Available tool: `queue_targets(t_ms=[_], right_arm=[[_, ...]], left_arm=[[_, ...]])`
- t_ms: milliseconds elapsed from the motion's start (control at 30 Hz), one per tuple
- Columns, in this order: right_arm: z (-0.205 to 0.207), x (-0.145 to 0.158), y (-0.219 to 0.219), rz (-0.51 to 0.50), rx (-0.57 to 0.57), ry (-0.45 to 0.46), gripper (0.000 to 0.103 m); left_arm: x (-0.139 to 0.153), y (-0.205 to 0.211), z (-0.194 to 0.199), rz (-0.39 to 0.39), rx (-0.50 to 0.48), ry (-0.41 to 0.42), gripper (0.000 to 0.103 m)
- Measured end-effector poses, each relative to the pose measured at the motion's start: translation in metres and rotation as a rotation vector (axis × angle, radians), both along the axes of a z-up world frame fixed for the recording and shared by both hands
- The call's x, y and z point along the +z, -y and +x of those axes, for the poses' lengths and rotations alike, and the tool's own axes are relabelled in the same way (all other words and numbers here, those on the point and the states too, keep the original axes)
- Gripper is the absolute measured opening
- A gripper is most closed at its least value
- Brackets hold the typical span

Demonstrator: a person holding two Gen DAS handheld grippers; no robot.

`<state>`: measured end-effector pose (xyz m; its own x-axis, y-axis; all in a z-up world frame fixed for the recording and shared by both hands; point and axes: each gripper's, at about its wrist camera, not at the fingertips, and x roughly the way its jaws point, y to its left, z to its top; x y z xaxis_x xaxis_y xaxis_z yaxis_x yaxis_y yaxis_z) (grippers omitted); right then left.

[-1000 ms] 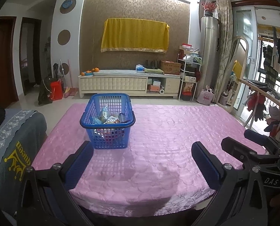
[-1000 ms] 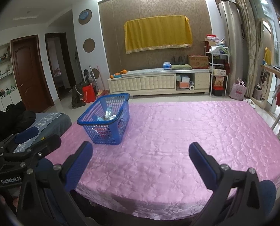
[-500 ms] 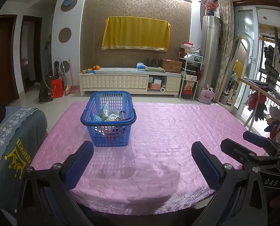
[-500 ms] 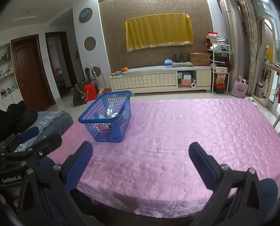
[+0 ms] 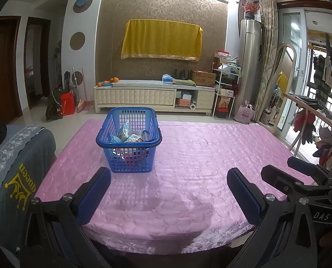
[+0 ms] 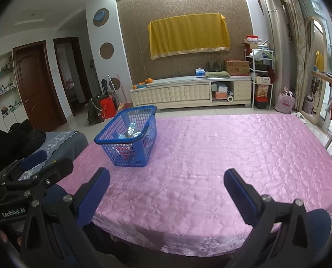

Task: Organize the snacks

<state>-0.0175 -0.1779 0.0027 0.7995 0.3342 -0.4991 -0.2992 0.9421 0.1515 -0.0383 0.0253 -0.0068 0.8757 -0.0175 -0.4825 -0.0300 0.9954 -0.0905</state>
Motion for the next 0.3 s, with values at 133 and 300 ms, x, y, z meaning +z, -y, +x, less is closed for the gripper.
queue_targets(t_ms=[133, 300], right_arm=[[0.0002, -0.0004, 0.0001, 0.003, 0.002, -0.005, 0.103], [0.0, 0.0, 0.0016, 0.004, 0.002, -0.008, 0.103]], left_arm=[[0.0004, -0.0006, -0.0005, -0.001, 0.001, 0.0, 0.103], [0.0001, -0.0009, -0.001, -0.006, 0.003, -0.005, 0.103]])
